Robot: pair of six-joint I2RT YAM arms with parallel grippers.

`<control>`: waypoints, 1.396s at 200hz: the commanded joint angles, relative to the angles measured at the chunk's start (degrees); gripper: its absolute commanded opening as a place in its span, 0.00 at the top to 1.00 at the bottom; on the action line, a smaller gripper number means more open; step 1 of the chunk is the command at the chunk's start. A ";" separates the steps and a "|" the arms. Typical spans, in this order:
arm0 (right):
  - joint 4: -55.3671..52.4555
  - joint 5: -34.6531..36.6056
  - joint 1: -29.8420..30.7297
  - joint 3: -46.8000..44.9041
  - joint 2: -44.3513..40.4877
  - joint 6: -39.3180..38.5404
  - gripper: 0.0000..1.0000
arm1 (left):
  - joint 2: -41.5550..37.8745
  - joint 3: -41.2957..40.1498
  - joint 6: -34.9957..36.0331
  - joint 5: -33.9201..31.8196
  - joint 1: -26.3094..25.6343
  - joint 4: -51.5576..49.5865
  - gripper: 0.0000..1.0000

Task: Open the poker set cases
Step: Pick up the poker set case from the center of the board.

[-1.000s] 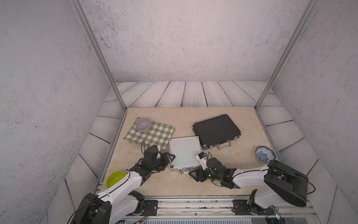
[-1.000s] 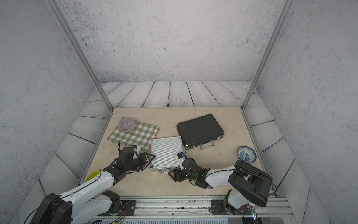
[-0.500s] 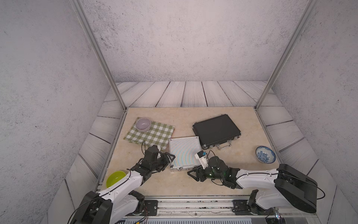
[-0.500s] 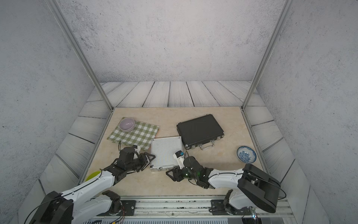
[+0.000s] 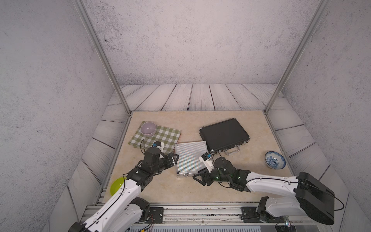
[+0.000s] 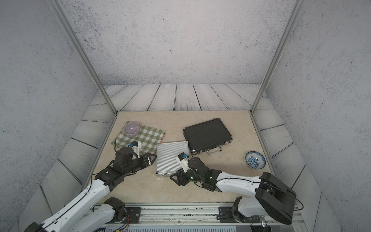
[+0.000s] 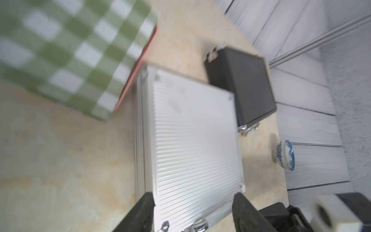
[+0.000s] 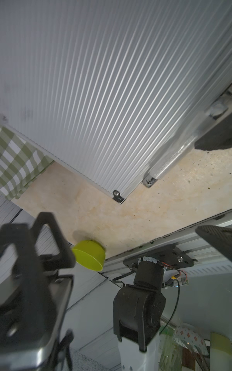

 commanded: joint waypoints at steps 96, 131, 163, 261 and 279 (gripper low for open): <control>-22.41 23.03 0.01 1.72 -21.36 -15.59 0.41 | 11.88 7.15 69.12 -0.12 -22.23 -16.03 0.44; -21.80 24.50 -0.08 1.72 -21.28 -17.33 0.39 | 18.18 7.03 69.18 -5.58 -26.22 -11.11 0.44; -19.83 23.81 -0.08 1.19 -20.70 -17.69 0.39 | 19.65 7.26 69.32 -7.10 -26.26 -7.50 0.46; -18.90 25.82 -0.17 0.43 -23.41 -20.42 0.38 | 28.17 8.63 67.48 -6.04 -27.85 -6.68 0.58; -18.38 26.10 -0.17 -0.02 -23.77 -20.33 0.37 | 28.72 8.49 67.70 -6.33 -28.05 -7.46 0.61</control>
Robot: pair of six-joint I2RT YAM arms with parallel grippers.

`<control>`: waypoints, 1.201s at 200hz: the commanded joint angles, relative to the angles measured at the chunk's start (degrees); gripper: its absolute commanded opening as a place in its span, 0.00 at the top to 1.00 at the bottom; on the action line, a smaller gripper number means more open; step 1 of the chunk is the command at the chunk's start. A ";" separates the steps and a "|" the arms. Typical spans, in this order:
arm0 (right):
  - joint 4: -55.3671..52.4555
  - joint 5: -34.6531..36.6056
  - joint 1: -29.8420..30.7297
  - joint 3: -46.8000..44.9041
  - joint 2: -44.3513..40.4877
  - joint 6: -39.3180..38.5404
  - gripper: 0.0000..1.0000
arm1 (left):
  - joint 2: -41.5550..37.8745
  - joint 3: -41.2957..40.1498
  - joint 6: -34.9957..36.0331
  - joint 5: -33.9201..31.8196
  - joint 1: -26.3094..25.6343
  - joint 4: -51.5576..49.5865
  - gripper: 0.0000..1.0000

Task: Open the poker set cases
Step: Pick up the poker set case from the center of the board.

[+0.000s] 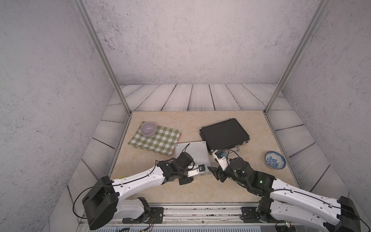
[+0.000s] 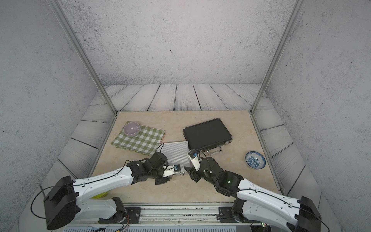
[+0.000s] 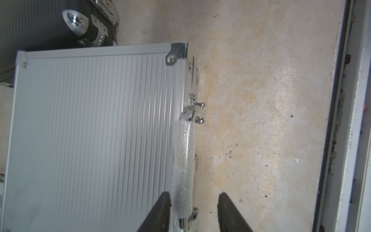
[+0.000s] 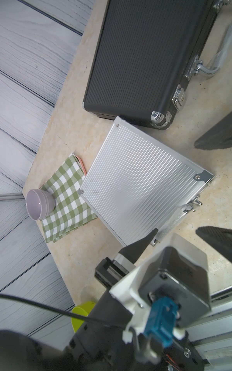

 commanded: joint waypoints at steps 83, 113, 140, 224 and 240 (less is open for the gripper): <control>1.86 2.12 -0.17 -0.88 -0.61 -0.97 0.35 | 1.34 -0.21 -0.65 -1.68 -1.02 -0.75 0.68; 1.74 2.29 -0.17 -0.65 -0.24 -1.02 0.35 | 3.42 0.67 -0.37 -6.36 -1.23 0.32 0.65; 1.69 2.90 -0.17 -0.76 -0.45 -1.00 0.35 | 3.49 0.43 -0.35 -6.45 -1.32 1.55 0.69; 1.01 4.80 -0.26 -1.06 -1.96 -1.41 0.34 | 3.71 0.16 -0.54 -2.80 -3.16 -1.41 0.77; 1.04 4.75 -0.20 -1.24 -2.01 -1.32 0.34 | 3.54 -0.12 -0.62 -3.43 -3.94 -2.07 0.76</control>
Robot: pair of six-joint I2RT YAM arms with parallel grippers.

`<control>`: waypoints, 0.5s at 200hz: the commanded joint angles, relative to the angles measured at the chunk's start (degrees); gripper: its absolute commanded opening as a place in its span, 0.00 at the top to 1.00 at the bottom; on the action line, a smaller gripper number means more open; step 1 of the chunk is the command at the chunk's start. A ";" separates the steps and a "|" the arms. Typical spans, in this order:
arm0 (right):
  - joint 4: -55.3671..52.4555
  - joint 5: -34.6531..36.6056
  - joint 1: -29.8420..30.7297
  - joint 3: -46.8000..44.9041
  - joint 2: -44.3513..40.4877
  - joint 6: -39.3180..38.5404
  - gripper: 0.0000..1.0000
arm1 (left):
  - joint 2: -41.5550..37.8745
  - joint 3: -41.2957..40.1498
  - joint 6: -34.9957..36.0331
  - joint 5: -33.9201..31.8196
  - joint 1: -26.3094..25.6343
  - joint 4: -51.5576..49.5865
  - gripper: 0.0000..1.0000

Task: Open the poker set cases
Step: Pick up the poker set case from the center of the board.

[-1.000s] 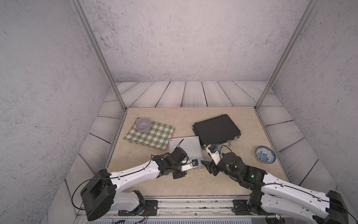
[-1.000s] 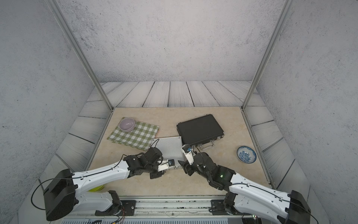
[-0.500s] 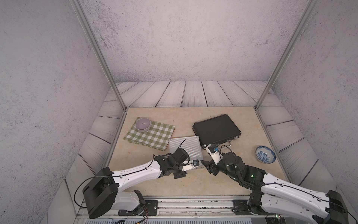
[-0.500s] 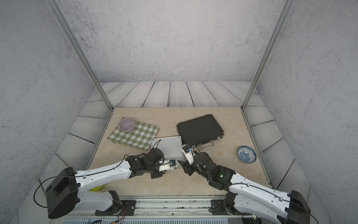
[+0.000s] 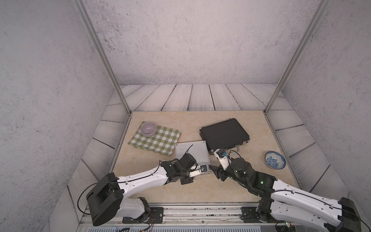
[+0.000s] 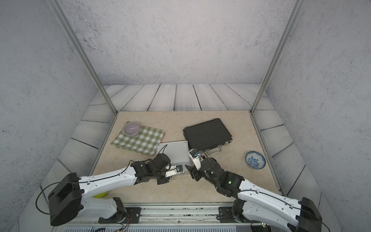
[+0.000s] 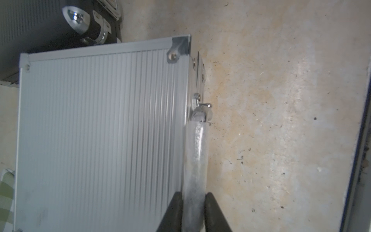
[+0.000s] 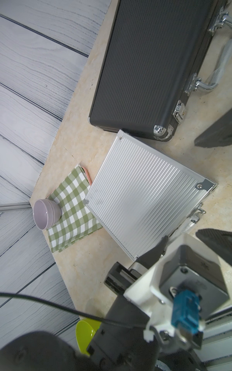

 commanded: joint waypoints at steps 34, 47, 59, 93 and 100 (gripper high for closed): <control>0.29 1.71 -0.19 -1.05 -1.02 -0.20 0.34 | 1.10 -0.66 -0.51 -2.02 -2.48 -4.13 0.76; 0.25 1.67 -0.19 -0.98 -0.91 -0.20 0.34 | 1.98 0.04 -0.78 -4.16 -2.58 -4.24 0.76; 0.25 1.68 -0.19 -0.85 -0.91 -0.20 0.34 | 2.89 1.31 -1.48 -6.91 -2.71 -4.61 0.76; 0.08 1.79 -0.18 -0.81 -1.61 -0.29 0.34 | 4.23 2.06 -1.45 -7.93 -2.71 -3.60 0.75; 0.12 1.85 -0.19 -0.81 -1.78 -0.29 0.34 | 4.17 2.06 -1.45 -7.82 -2.75 -3.37 0.75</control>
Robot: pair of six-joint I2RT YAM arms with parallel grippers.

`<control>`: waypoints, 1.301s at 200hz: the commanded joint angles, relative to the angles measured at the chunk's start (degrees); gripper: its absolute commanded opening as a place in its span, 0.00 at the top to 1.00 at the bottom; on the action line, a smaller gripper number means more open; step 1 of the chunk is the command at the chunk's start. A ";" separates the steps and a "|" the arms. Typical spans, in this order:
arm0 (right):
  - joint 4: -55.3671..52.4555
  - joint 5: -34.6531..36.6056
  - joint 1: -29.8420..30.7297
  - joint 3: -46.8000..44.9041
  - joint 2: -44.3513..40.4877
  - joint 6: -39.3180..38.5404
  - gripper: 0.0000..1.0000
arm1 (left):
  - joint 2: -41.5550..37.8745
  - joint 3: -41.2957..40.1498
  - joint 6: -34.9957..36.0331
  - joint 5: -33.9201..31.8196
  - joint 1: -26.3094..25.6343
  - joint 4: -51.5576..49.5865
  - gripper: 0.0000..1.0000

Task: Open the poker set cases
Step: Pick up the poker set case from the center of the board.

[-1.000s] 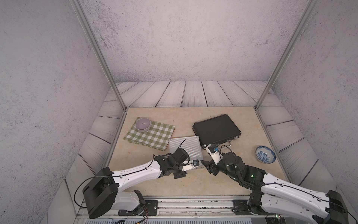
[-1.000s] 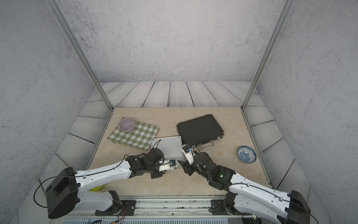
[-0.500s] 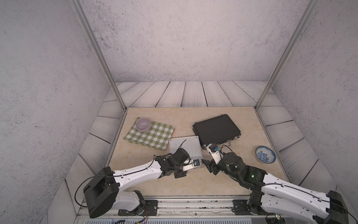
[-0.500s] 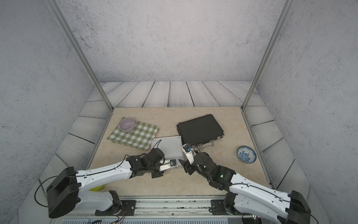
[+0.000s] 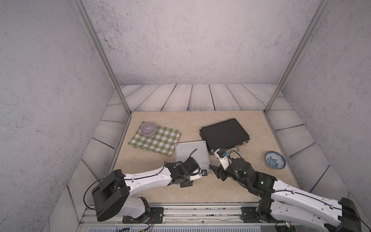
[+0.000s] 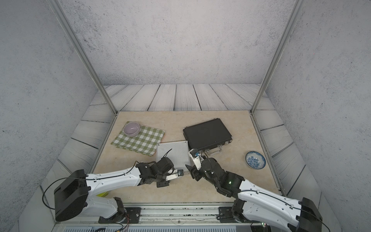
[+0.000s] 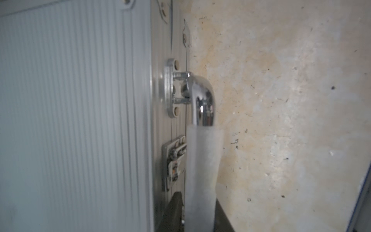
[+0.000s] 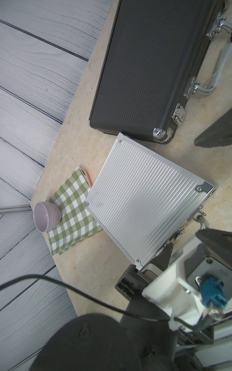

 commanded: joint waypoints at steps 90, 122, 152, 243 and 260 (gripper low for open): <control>-1.19 -1.01 -0.14 0.45 -2.58 -3.55 0.34 | -10.87 0.96 0.83 -3.81 -0.27 1.84 1.00; -3.81 -2.49 -0.14 2.40 -3.23 -7.91 0.35 | -16.27 1.85 5.45 -3.96 -0.23 2.92 1.00; -5.26 -2.35 -0.14 5.52 -3.62 -9.94 0.36 | -18.76 4.57 8.85 -4.22 -0.23 2.31 1.00; -14.65 -13.90 -0.15 20.91 8.67 -37.81 0.33 | -28.91 -6.77 23.10 -8.49 -0.08 20.09 1.00; -15.71 -16.66 -0.15 22.26 10.73 -43.61 0.31 | -29.51 -7.54 23.77 -9.01 -0.03 21.54 1.00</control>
